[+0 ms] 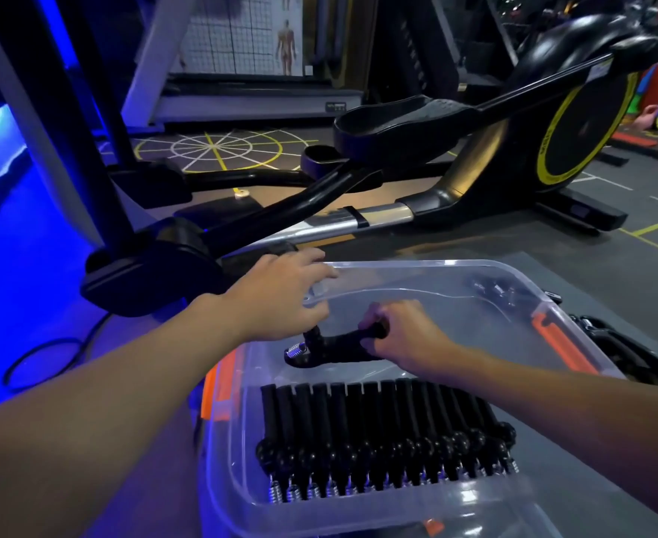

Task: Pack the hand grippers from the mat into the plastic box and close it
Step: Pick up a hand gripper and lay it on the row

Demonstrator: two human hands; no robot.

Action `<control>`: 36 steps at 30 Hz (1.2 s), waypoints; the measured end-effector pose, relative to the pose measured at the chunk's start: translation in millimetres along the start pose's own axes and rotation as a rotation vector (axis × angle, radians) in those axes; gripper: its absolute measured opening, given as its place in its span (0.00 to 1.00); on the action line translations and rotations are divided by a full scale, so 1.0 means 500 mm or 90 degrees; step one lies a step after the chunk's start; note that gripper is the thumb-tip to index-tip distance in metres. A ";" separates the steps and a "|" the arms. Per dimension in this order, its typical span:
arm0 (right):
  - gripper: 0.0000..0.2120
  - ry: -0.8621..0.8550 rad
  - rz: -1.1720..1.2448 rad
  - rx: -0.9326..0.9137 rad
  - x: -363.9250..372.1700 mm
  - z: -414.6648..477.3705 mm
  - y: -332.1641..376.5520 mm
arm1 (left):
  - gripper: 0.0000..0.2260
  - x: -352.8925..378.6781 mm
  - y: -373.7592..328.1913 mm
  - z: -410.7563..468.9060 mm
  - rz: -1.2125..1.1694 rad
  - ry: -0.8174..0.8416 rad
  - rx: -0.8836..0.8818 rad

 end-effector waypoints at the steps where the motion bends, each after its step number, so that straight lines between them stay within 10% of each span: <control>1: 0.06 0.008 0.007 -0.002 0.013 0.005 0.002 | 0.28 0.010 0.002 0.001 0.028 0.022 -0.007; 36: 0.06 0.188 0.050 0.001 0.154 0.020 -0.060 | 0.27 -0.034 0.094 -0.034 -0.245 -0.030 -0.025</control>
Point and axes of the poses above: each hand's wrist, its own z-axis towards the middle knuckle, its own x-axis out of the palm, y = z × x, the point moved 10 cm from there along z, towards the middle knuckle, and after that the axes turned 7 degrees about -z, right-handed, at the moved point
